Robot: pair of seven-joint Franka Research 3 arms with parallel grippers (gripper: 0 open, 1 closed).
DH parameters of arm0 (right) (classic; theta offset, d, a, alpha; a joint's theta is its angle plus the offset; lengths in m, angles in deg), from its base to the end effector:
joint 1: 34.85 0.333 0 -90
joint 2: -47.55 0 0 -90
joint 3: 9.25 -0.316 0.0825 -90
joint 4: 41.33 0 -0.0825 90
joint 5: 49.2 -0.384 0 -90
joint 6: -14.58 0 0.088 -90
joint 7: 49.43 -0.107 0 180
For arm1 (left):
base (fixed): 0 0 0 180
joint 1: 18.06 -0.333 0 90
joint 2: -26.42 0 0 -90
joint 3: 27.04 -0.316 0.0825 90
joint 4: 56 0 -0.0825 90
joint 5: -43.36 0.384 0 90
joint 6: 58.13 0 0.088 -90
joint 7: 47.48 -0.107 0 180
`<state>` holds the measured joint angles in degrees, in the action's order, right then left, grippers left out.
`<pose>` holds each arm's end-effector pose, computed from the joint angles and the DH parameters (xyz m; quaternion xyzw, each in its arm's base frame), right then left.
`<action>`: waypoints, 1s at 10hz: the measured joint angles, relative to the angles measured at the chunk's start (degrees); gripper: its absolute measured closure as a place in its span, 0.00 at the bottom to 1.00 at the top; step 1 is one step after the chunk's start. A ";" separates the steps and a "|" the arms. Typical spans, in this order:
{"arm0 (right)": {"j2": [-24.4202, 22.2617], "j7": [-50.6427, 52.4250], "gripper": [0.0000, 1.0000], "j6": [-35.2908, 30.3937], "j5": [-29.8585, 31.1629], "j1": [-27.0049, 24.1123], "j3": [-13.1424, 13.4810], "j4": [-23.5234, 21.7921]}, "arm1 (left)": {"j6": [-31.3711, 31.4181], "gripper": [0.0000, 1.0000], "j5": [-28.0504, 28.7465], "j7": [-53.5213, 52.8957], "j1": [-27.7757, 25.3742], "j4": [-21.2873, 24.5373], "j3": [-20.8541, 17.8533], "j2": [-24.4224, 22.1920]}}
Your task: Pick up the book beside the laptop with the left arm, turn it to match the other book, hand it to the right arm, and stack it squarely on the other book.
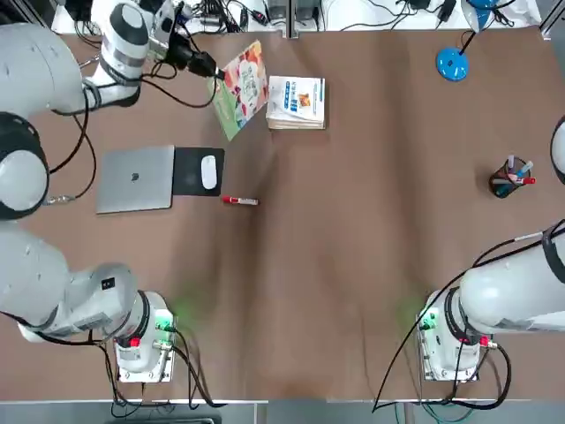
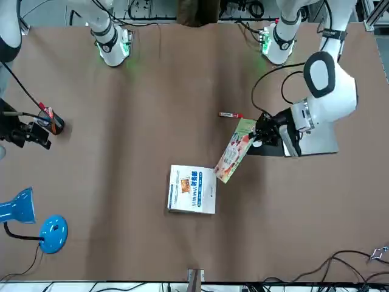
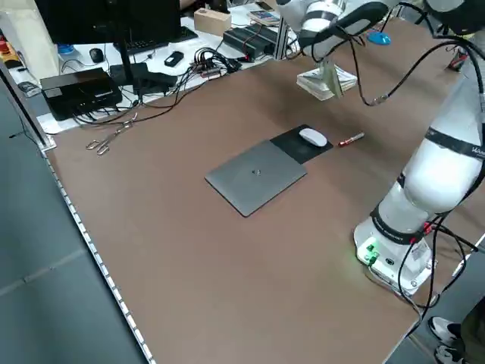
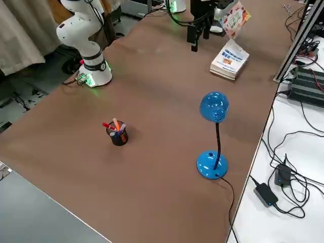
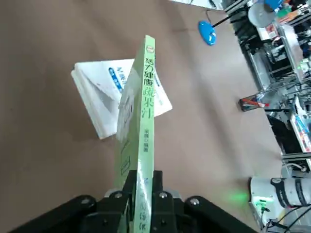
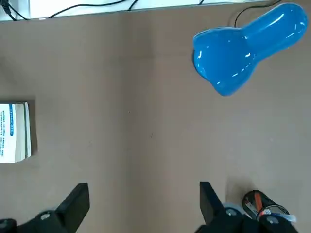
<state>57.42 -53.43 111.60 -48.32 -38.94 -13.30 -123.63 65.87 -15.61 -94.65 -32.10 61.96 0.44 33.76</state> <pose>0.6189 -0.0058 0.5991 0.9985 -0.0354 0.0426 0.0002 0.5567 -0.1619 0.3981 0.8808 -0.1926 0.1148 0.4170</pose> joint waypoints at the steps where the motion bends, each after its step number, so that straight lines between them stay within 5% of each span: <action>1: 0.00 0.00 0.00 0.03 0.00 0.00 0.00 0.00 | -2.04 0.85 1.70 0.00 -0.51 -2.13 -0.01 1.15; 5: 0.00 0.00 0.00 0.05 0.00 0.00 -0.06 0.00 | -15.91 0.85 7.98 1.91 -5.55 -8.93 -0.12 2.11; 8: 0.00 0.00 0.00 0.05 0.00 0.01 -0.06 0.00 | -17.84 0.85 9.16 3.09 -5.10 -12.75 -0.06 3.68; 10: 0.02 0.00 0.00 0.04 0.00 0.00 -0.03 0.00 | -17.79 0.85 11.80 5.02 -2.44 -19.49 -0.02 10.50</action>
<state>57.43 -53.44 111.64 -48.32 -38.94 -13.33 -123.64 48.08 -3.81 -89.63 -34.54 42.48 0.42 44.26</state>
